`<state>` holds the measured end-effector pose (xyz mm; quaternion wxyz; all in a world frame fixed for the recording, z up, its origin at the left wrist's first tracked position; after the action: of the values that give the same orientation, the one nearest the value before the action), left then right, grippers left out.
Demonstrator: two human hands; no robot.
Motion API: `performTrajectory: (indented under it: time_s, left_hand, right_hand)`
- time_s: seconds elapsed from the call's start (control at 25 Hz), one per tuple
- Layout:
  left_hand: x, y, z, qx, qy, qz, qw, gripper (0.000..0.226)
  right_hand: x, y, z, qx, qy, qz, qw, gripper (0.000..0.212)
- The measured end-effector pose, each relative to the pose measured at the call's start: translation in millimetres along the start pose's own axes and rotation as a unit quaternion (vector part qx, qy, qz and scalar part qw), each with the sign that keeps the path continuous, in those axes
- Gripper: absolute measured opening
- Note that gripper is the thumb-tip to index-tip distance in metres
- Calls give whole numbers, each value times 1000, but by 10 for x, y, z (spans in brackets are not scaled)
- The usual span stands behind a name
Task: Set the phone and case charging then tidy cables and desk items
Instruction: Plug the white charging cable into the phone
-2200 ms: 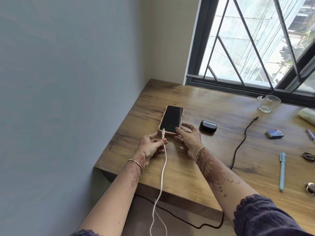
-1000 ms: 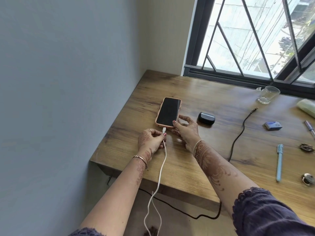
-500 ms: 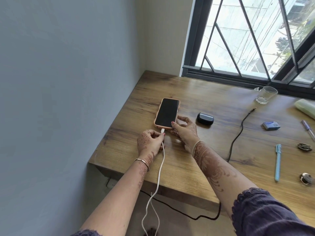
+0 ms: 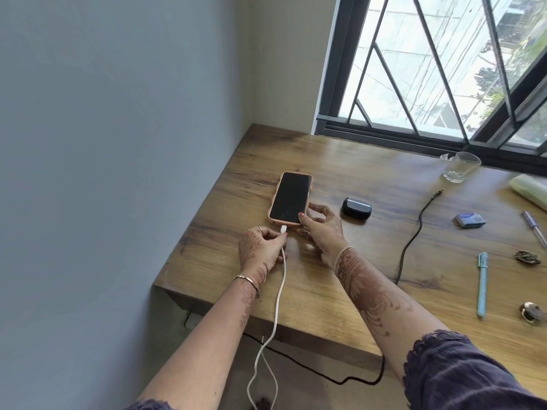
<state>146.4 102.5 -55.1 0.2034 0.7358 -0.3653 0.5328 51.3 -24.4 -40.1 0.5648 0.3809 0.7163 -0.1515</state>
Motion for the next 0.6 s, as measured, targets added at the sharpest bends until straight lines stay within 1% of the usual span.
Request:
performTrajectory:
  time_s: [0.12, 0.4, 0.6]
  left_hand:
    - [3, -4, 7, -4, 0, -11, 1000, 17]
    - [26, -5, -51, 7, 25, 1, 1000, 14]
    - [16, -1, -41, 14, 27, -1, 1000, 18]
  right_hand:
    - [-3, 10, -12, -1, -3, -5, 1000, 29]
    - [-3, 14, -11, -2, -13, -3, 1000, 25]
    - [3, 12, -5, -5, -5, 3, 1000, 27]
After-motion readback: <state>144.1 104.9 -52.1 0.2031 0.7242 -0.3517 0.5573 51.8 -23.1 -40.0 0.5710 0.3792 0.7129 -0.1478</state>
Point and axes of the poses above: each hand's wrist, its own z-axis towards the middle knuckle, its own y-axis out of the palm, x = y × z, the point moved 7 cm from there along z, towards the middle knuckle, and after that the axes turned 15 degrees about -x, right-handed, at the moved point
